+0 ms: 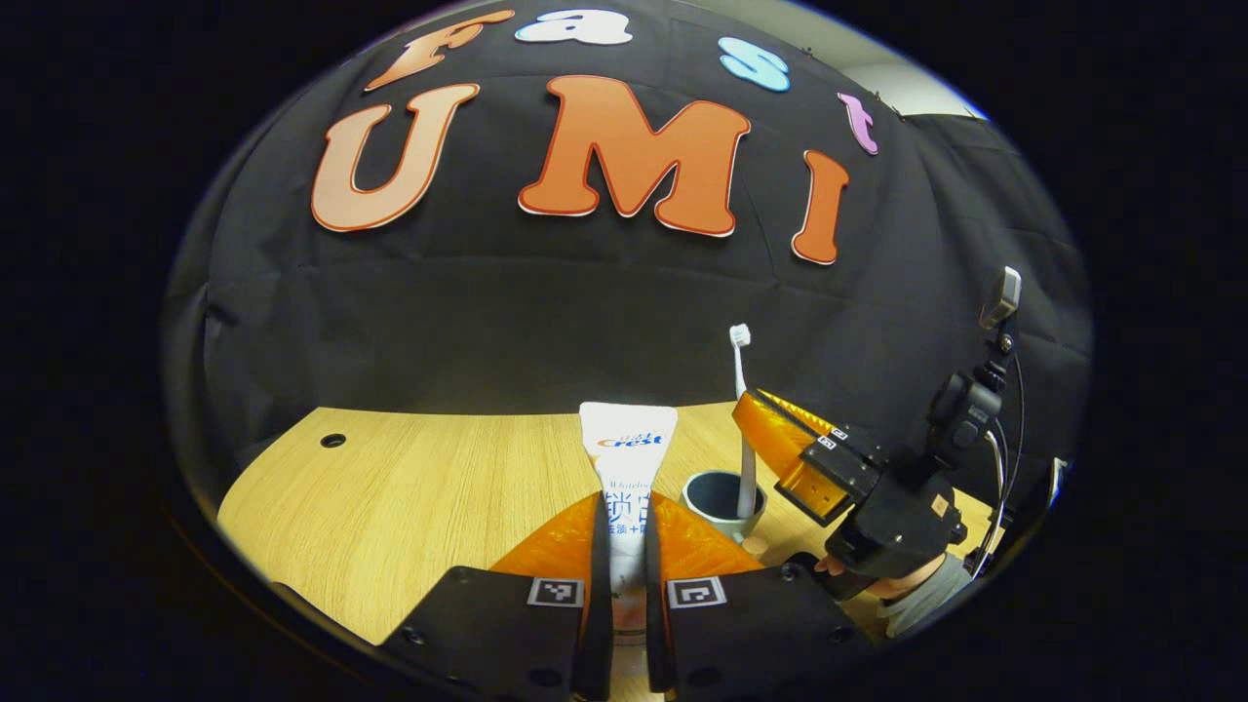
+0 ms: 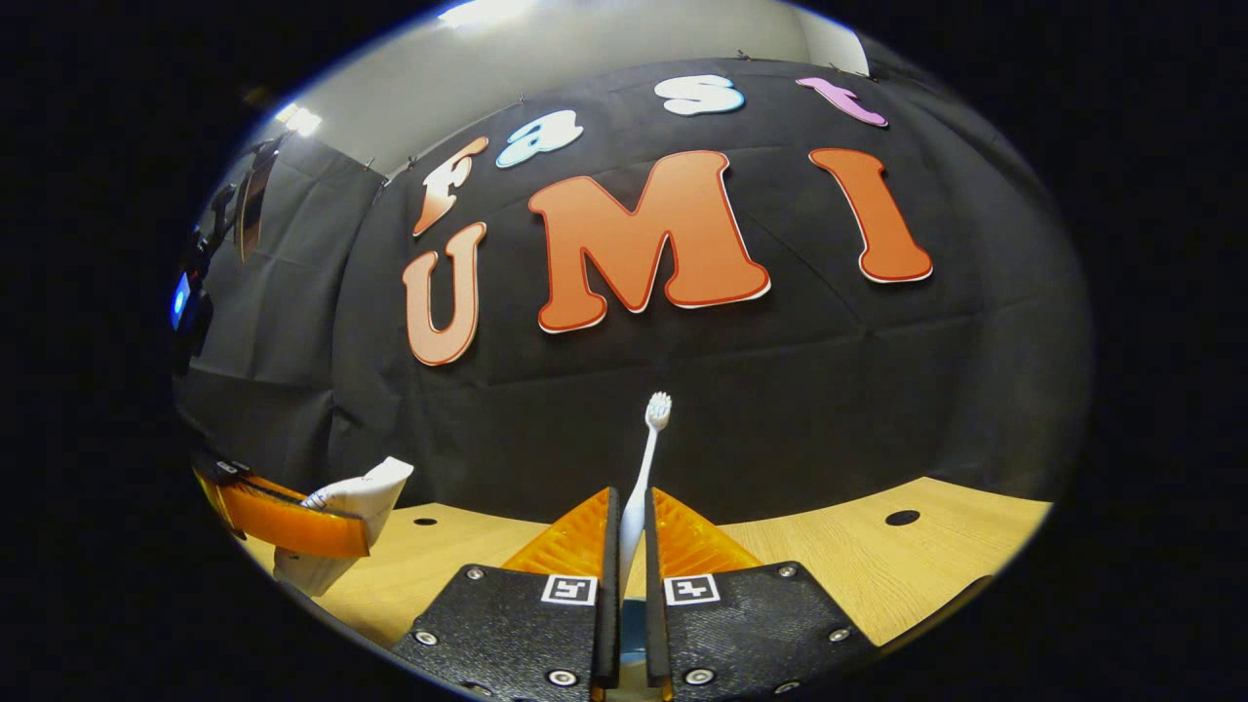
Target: Put the toothbrush and toothpaste on the desktop into the cup, then pick up the cup and place it on the coaster on the desktop.
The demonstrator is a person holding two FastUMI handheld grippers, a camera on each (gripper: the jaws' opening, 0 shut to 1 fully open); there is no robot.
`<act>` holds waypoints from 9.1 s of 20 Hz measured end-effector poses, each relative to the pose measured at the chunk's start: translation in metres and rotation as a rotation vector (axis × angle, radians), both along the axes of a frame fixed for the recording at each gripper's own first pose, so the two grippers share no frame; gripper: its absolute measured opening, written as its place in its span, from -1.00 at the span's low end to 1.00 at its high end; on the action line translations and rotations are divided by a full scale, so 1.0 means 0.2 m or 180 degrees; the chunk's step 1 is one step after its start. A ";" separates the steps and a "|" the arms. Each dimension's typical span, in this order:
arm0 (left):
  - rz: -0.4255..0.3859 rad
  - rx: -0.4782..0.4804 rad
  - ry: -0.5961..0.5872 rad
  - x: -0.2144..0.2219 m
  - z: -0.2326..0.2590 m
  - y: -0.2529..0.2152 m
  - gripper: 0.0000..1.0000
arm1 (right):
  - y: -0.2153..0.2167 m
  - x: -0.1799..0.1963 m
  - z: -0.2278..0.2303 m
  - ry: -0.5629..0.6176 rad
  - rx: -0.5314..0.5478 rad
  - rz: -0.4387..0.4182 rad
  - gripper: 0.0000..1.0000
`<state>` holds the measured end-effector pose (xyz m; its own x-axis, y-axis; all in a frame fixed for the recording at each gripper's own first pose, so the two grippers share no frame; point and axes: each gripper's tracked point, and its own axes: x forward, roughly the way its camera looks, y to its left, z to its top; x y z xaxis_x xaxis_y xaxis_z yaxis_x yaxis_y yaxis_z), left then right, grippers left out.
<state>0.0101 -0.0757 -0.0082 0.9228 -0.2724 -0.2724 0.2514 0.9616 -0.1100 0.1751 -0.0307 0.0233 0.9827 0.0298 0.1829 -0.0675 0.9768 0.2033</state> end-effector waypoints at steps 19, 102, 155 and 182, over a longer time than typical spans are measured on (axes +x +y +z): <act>-0.0341 -0.0453 -0.0619 0.29 0.12 -0.47 -0.67 | -0.29 -0.36 0.08 0.0010 0.0044 -0.0207 -0.29; 0.0587 0.0070 -0.0796 -0.12 -0.03 0.68 0.96 | 0.14 -0.30 -0.68 0.3621 0.0037 -0.0155 0.25; 0.0899 0.0125 -0.0579 -0.22 -0.20 0.91 0.97 | 0.12 -0.33 -0.69 0.3693 -0.0814 0.0567 -0.50; 0.1012 0.0190 -0.0574 -0.27 -0.19 0.99 0.97 | 0.18 -0.20 -0.64 0.3322 -0.0802 0.1005 -0.67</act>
<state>-0.0434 0.1221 -0.0460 0.9934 0.0472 -0.1044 -0.0508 0.9982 -0.0324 0.1350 0.0056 -0.1057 0.5928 0.2248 -0.7733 -0.2315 0.9673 0.1038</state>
